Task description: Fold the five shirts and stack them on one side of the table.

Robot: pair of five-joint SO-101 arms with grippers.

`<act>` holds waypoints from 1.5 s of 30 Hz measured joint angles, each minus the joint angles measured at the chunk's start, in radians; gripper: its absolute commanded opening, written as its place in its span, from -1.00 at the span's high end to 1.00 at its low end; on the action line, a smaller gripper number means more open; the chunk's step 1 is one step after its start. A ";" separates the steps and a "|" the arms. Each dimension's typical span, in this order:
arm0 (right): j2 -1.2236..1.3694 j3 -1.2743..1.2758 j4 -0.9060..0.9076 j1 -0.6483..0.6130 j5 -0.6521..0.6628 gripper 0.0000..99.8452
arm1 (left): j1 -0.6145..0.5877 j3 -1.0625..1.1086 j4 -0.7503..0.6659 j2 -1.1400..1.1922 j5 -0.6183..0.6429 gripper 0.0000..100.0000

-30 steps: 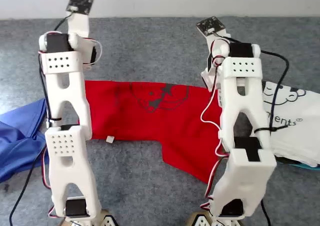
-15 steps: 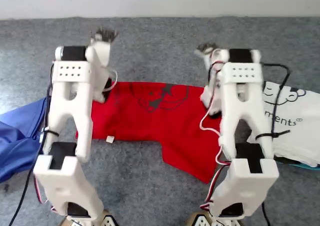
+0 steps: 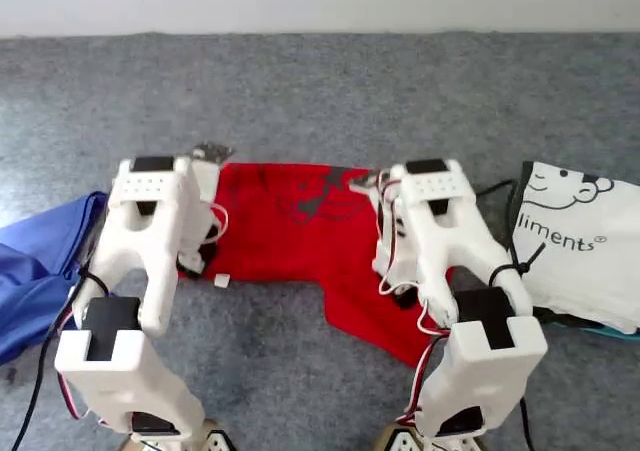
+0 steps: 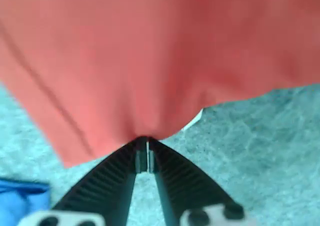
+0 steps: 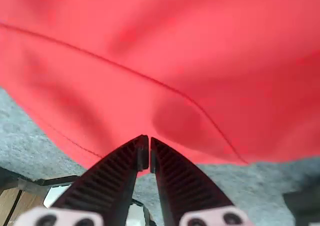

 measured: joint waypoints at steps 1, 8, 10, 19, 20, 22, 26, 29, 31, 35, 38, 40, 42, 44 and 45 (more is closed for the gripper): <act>0.000 0.025 -0.015 -0.002 0.000 0.96 | -0.009 0.031 -0.023 0.000 -0.008 0.97; -0.017 0.089 -0.061 0.035 0.000 0.96 | -0.086 0.069 -0.015 -0.031 -0.025 0.97; -0.038 0.089 -0.055 0.051 0.000 0.96 | -0.084 0.049 0.012 -0.057 -0.025 0.97; -0.290 0.089 0.038 0.049 0.000 0.96 | -0.008 -0.035 0.129 -0.281 -0.025 0.97; -0.328 0.089 0.058 0.048 0.000 0.96 | 0.012 -0.041 0.135 -0.307 -0.025 0.97; -0.407 0.089 0.098 0.052 0.000 0.96 | 0.052 -0.049 0.144 -0.348 -0.026 0.97; -0.568 0.089 0.167 0.115 0.000 0.96 | 0.141 -0.058 0.146 -0.382 -0.025 0.97; -0.686 0.089 0.201 0.207 0.000 0.96 | 0.212 -0.058 0.137 -0.379 -0.026 0.97; -0.758 0.089 0.219 0.281 0.000 0.96 | 0.267 -0.061 0.123 -0.359 -0.026 0.93; -0.884 0.089 0.232 0.446 0.038 0.96 | 0.379 -0.094 0.104 -0.301 -0.025 0.75; -0.967 0.089 0.232 0.568 0.104 0.92 | 0.473 -0.153 0.103 -0.258 -0.026 0.68; -1.008 0.094 0.232 0.643 0.138 0.87 | 0.531 -0.206 0.103 -0.226 -0.026 0.65; -1.040 0.094 0.233 0.717 0.163 0.85 | 0.591 -0.253 0.103 -0.184 -0.029 0.64; -1.059 0.094 0.233 0.787 0.175 0.84 | 0.649 -0.298 0.103 -0.133 -0.028 0.62; -1.062 0.094 0.233 0.813 0.178 0.84 | 0.678 -0.318 0.103 -0.109 -0.029 0.61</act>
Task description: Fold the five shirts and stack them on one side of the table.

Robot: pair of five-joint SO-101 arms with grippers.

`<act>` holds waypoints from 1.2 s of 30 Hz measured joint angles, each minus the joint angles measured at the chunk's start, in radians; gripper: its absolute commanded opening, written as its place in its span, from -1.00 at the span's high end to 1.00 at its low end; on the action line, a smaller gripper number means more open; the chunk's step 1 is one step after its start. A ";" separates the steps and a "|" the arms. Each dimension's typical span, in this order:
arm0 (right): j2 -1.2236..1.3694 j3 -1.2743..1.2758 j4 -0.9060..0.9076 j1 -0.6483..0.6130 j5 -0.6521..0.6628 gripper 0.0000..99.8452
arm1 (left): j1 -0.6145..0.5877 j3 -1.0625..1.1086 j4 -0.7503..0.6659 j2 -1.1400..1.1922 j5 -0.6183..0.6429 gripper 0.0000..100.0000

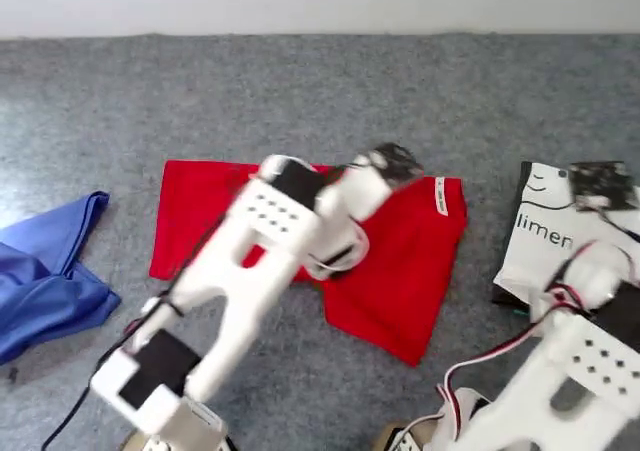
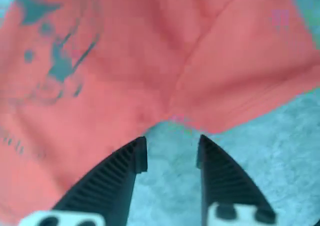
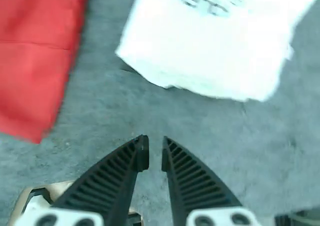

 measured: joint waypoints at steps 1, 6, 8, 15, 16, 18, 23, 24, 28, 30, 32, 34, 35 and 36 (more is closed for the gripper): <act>-0.002 0.000 0.000 0.026 0.002 0.84 | 0.031 -0.018 0.002 0.026 0.002 0.60; -0.005 0.000 0.005 0.094 0.006 0.84 | 0.164 -0.115 0.002 0.146 0.000 0.55; -0.005 0.000 0.014 0.101 0.018 0.84 | 0.195 -0.150 0.002 0.201 0.000 0.55; -0.005 0.000 0.015 0.103 0.029 0.84 | 0.250 -0.252 0.032 0.347 -0.015 0.53; -0.005 0.000 0.015 0.103 0.029 0.84 | 0.262 -0.261 0.044 0.358 -0.021 0.53; -0.005 0.000 0.015 0.103 0.029 0.84 | 0.287 -0.273 0.054 0.381 -0.029 0.53; -0.005 0.000 0.015 0.103 0.029 0.84 | 0.292 -0.278 0.057 0.434 -0.060 0.53; -0.005 0.000 0.015 0.103 0.029 0.84 | 0.290 -0.278 0.057 0.448 -0.064 0.53; -0.005 0.000 0.015 0.103 0.029 0.84 | 0.290 -0.278 0.048 0.500 -0.074 0.54; -0.005 0.000 0.015 0.103 0.029 0.84 | 0.284 -0.278 0.031 0.528 -0.075 0.54; -0.005 0.000 0.015 0.103 0.029 0.84 | 0.282 -0.278 0.009 0.560 -0.075 0.58; -0.005 0.000 0.015 0.103 0.029 0.84 | 0.281 -0.284 -0.006 0.577 -0.074 0.68; -0.005 0.000 0.015 0.103 0.029 0.84 | 0.281 -0.288 -0.008 0.578 -0.074 0.74; -0.005 0.000 0.015 0.103 0.029 0.84 | 0.281 -0.296 -0.009 0.580 -0.074 0.81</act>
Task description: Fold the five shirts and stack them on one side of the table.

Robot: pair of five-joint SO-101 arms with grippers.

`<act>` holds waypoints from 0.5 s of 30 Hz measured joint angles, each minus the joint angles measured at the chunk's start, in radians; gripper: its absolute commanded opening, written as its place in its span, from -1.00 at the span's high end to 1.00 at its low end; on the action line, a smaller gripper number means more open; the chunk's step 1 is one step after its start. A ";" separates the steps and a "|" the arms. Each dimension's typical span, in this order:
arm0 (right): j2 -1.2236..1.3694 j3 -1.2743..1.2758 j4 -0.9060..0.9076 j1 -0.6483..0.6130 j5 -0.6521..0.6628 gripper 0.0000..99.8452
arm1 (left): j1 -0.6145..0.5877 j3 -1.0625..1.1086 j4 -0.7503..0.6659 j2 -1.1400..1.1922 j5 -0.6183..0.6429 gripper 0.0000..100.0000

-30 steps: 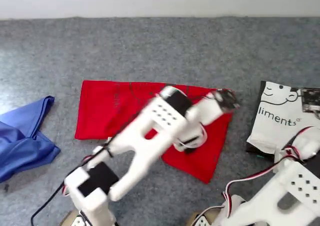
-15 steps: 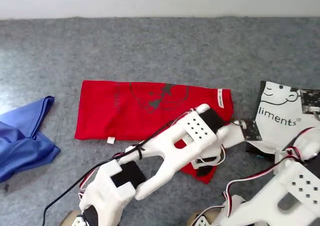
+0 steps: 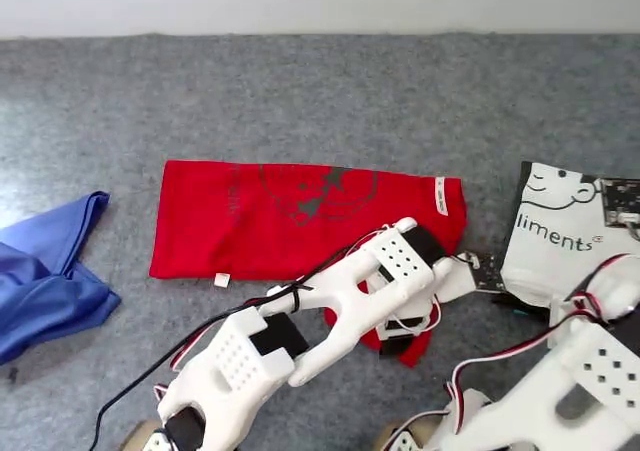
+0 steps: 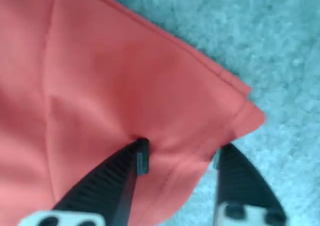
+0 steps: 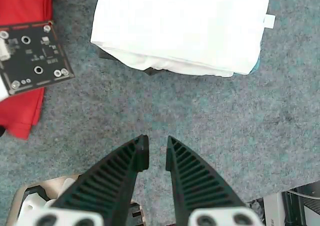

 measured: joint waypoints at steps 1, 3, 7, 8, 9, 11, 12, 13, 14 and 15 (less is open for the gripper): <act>0.000 0.000 0.000 0.000 0.000 0.84 | 0.002 -0.009 0.000 0.002 0.000 0.87; 0.000 0.000 0.000 0.000 0.000 0.84 | 0.005 -0.031 0.000 0.005 0.000 0.97; 0.000 0.000 0.000 0.000 0.000 0.84 | 0.000 -0.086 -0.002 0.006 0.000 0.97; 0.000 0.000 0.000 0.000 0.000 0.84 | -0.002 -0.098 -0.002 0.006 0.000 0.97; 0.000 0.000 0.000 0.000 0.000 0.84 | -0.002 -0.109 0.003 0.006 0.000 0.97; 0.000 0.000 0.000 0.000 0.000 0.84 | -0.003 -0.138 0.023 0.006 0.000 0.97; 0.000 0.000 0.000 0.000 0.000 0.84 | -0.009 -0.158 0.035 0.006 0.000 0.97; 0.000 0.000 0.000 0.000 0.000 0.84 | -0.017 -0.183 0.048 0.006 0.000 0.97; 0.000 0.000 0.000 0.000 0.000 0.84 | -0.031 -0.209 0.063 0.006 0.008 0.97; 0.000 0.000 0.000 0.000 0.000 0.84 | -0.048 -0.241 0.077 0.006 0.014 0.97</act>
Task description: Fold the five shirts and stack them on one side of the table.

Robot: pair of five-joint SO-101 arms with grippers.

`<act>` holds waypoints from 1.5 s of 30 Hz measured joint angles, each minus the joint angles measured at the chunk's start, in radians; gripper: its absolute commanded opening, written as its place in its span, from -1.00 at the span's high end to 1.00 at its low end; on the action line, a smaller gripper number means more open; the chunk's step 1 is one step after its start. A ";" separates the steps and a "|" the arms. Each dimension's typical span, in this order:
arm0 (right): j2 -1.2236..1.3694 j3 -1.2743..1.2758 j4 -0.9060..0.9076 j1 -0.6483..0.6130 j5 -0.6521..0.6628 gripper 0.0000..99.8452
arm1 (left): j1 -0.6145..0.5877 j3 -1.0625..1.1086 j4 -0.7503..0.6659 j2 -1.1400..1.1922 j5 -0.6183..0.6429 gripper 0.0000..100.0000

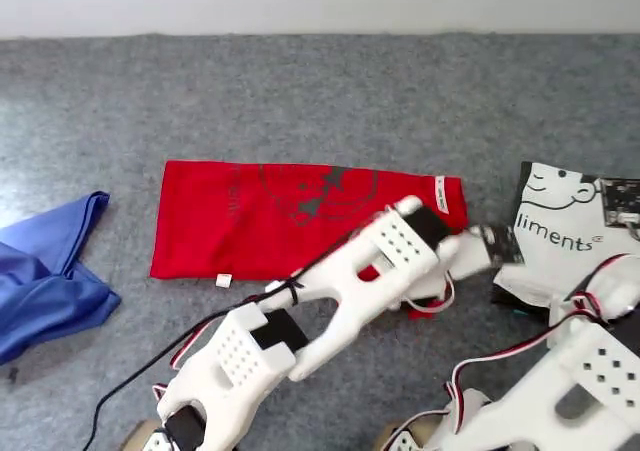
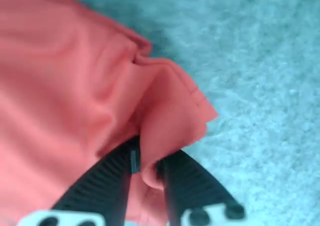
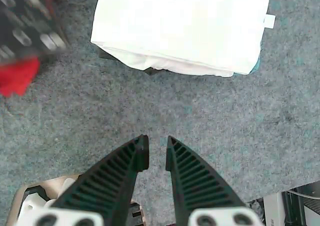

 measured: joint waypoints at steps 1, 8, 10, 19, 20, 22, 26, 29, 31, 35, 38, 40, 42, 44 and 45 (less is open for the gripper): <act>0.000 0.000 0.000 0.000 0.000 0.84 | -0.018 -0.037 0.014 0.000 0.006 0.97; 0.000 0.000 0.000 0.000 0.000 0.84 | -0.130 -0.196 0.051 0.015 0.008 0.97; 0.000 0.000 0.002 0.000 0.000 0.84 | -0.137 -0.203 0.037 0.026 0.006 0.97; 0.000 0.000 0.002 0.000 0.000 0.84 | -0.175 -0.213 -0.044 0.123 0.014 0.66; 0.000 0.000 0.002 0.000 0.000 0.84 | -0.186 -0.213 -0.057 0.123 0.014 0.64; 0.000 0.000 0.002 0.000 0.000 0.84 | -0.216 -0.213 -0.084 0.123 0.014 0.63; 0.000 0.000 0.002 0.000 0.000 0.84 | -0.279 -0.213 -0.121 0.123 0.015 0.61; 0.000 0.000 0.002 0.000 0.000 0.84 | -0.302 -0.213 -0.132 0.123 0.017 0.62; 0.000 0.000 0.002 0.000 0.000 0.84 | -0.311 -0.213 -0.133 0.123 0.014 0.62; 0.000 0.000 0.002 0.000 0.000 0.84 | -0.324 -0.258 -0.127 0.124 0.015 0.62; 0.000 0.000 0.002 0.000 0.000 0.84 | -0.330 -0.362 -0.077 0.124 0.014 0.62; 0.000 0.000 0.002 0.000 0.000 0.84 | -0.328 -0.456 -0.009 0.124 0.014 0.62; 0.000 0.000 0.002 0.000 0.000 0.84 | -0.313 -0.554 0.071 0.124 0.014 0.62; 0.000 0.000 0.002 0.000 0.000 0.84 | -0.292 -0.595 0.100 0.123 0.021 0.62; 0.000 0.000 0.002 0.000 0.000 0.84 | -0.284 -0.598 0.106 0.120 0.025 0.62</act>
